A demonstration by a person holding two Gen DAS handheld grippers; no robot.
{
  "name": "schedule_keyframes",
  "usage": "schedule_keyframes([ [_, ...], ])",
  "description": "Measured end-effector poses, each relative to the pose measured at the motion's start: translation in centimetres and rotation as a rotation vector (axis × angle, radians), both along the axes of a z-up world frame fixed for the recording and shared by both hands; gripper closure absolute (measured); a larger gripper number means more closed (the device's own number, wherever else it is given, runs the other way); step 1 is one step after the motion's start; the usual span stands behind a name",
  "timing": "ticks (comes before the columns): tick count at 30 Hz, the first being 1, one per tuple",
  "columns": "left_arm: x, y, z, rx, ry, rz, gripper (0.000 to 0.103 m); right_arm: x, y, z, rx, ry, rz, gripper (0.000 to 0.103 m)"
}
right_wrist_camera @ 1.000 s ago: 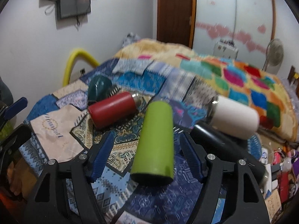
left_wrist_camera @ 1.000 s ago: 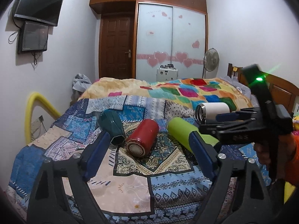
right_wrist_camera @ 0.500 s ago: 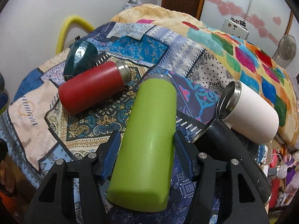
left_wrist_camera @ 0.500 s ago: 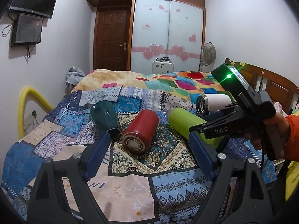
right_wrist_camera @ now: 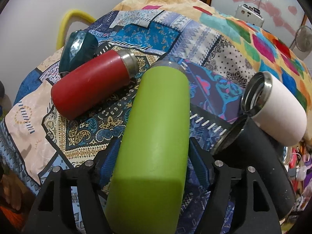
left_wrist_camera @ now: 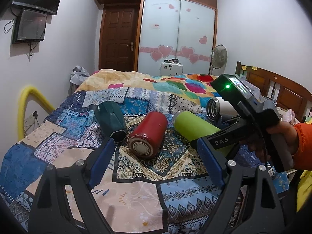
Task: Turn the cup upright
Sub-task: 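Close the right gripper around the lime-green bottle and lift it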
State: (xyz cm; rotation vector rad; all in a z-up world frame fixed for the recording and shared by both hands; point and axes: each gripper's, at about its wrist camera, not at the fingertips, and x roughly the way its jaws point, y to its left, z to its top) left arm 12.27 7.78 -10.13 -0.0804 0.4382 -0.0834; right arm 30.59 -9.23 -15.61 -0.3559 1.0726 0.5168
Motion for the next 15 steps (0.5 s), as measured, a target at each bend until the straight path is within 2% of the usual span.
schedule_keyframes([
  [6, -0.2, -0.1, -0.1, 0.014, -0.010, 0.010, 0.016, 0.0, 0.5, -1.1, 0.022, 0.052, 0.004, 0.034],
  [15, -0.5, -0.5, 0.0, 0.031, -0.016, 0.015, 0.016, -1.0, -0.4, -0.2, 0.027, 0.001, -0.005, 0.040],
])
